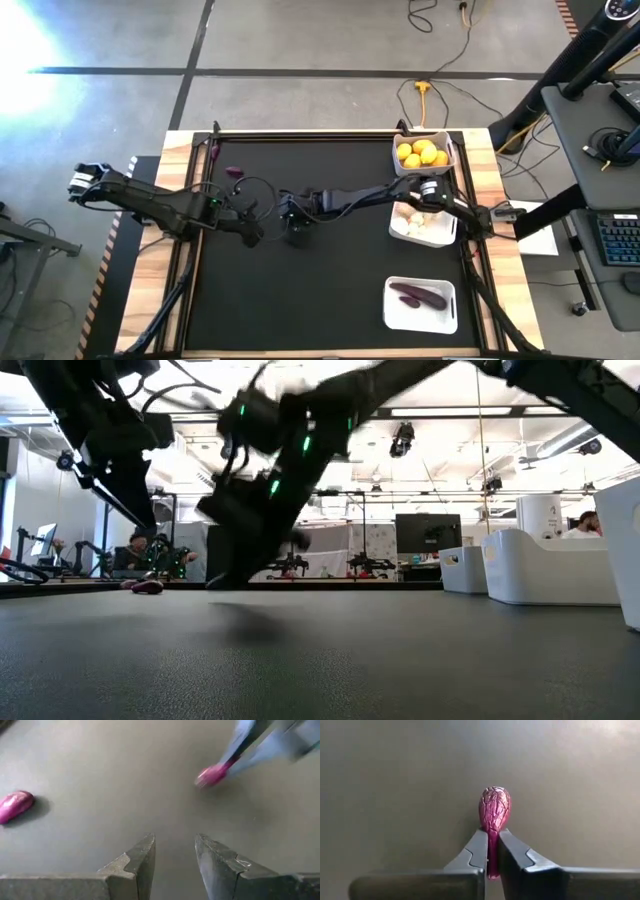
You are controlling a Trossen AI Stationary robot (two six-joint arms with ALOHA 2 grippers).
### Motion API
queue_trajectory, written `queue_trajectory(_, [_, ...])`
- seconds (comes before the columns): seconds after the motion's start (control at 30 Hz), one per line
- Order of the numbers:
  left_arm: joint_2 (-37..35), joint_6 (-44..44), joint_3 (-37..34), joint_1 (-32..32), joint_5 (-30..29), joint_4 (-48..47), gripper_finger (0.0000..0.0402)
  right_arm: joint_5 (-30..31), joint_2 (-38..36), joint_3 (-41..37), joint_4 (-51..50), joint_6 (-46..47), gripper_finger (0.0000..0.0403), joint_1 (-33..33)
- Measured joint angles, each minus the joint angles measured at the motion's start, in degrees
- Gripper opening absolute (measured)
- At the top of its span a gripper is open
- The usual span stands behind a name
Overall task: Sort produce into baskets
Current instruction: Put the eggplant into the bottom white bin
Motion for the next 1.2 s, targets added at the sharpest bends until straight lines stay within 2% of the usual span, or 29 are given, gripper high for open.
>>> queue_trajectory(0.1, [0.8,1.0,0.1,0.1,-0.1,0.0,0.0125,-1.6,-4.2,2.9,-13.5,-0.1,0.0018,0.7])
queue_trajectory(0.23, [2.6,0.8,0.4,-0.1,0.3,0.7,0.0125,-4.8,-10.2,5.8,-36.7,4.0,0.0023,3.3])
queue_trajectory(0.33, [4.3,2.7,0.4,-0.1,0.4,2.2,0.0125,-8.7,-15.6,5.9,-51.7,12.8,0.0023,7.2])
queue_trajectory(0.43, [6.7,4.6,0.4,-0.1,0.4,4.1,0.0125,-10.3,-22.1,4.0,-59.3,24.5,0.0023,12.9])
queue_trajectory(0.6, [10.9,7.8,0.4,-0.1,2.0,11.3,0.0125,-10.1,-29.7,-1.8,-59.1,46.6,0.0023,24.4])
queue_trajectory(0.73, [12.7,11.9,0.4,-0.2,6.0,21.4,0.0125,-10.3,-30.9,-6.1,-58.5,59.5,0.0023,33.1])
queue_trajectory(0.87, [12.9,13.3,0.6,-0.2,6.9,28.2,0.0125,-10.7,-29.2,-11.0,-56.2,64.8,0.0023,39.6])
queue_trajectory(1.03, [12.6,15.3,1.8,-0.2,6.9,28.4,0.0125,-12.0,-25.7,-17.5,-48.9,68.1,0.0028,42.8])
queue_trajectory(1.2, [12.5,16.8,2.3,-0.2,7.9,25.4,0.0125,-12.5,-23.1,-21.3,-43.9,69.4,0.0072,42.9])
